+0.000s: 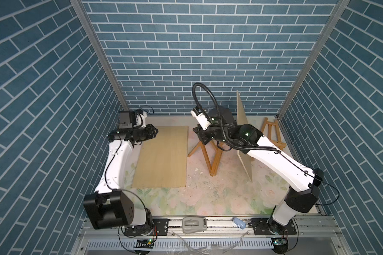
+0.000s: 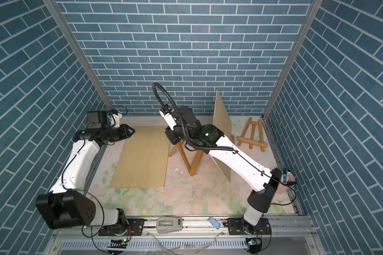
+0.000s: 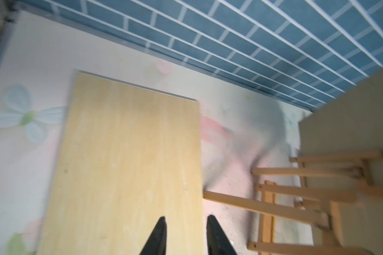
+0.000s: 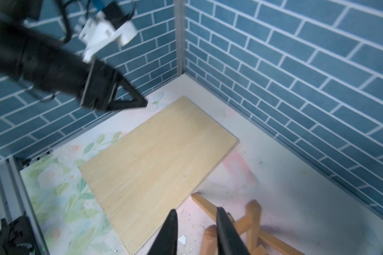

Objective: Disassemble the easel
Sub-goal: Adjust the drawing board, then pick up the easel at the center of the board.

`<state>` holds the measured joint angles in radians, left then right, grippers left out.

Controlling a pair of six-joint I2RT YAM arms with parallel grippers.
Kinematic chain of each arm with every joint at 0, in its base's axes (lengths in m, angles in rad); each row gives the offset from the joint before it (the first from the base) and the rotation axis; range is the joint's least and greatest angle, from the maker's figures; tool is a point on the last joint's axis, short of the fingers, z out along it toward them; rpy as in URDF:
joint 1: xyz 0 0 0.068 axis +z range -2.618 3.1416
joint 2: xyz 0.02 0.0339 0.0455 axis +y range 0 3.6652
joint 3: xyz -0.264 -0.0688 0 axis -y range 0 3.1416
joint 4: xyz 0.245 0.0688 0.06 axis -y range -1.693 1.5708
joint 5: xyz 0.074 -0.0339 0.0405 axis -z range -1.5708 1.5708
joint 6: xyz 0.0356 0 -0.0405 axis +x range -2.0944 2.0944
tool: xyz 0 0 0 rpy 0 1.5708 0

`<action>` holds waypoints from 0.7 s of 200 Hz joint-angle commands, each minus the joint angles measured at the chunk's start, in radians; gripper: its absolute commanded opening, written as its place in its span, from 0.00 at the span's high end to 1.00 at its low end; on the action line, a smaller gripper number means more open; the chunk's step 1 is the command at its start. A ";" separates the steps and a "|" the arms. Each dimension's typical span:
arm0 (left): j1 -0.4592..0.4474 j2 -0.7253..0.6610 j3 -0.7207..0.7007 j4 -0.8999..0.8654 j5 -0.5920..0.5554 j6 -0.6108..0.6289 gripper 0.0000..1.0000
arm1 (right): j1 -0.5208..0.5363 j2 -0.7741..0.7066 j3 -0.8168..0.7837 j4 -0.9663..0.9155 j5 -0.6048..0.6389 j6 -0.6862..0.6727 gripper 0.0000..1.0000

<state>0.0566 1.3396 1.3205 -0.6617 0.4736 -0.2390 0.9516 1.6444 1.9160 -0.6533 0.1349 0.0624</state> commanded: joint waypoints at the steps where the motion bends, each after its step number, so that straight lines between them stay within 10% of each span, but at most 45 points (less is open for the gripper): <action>1: -0.081 -0.095 -0.108 0.094 0.012 -0.080 0.61 | -0.063 -0.071 -0.053 0.010 0.064 0.061 0.67; 86: -0.573 -0.233 -0.368 0.372 -0.166 -0.301 0.49 | -0.238 -0.158 -0.169 0.001 -0.085 0.132 0.65; 140: -0.677 -0.126 -0.358 0.492 -0.235 -0.338 0.48 | -0.254 -0.195 -0.212 -0.016 -0.126 0.131 0.65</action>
<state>-0.5884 1.1763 0.9558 -0.2619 0.2974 -0.5495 0.7055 1.4998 1.7233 -0.6537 0.0460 0.1616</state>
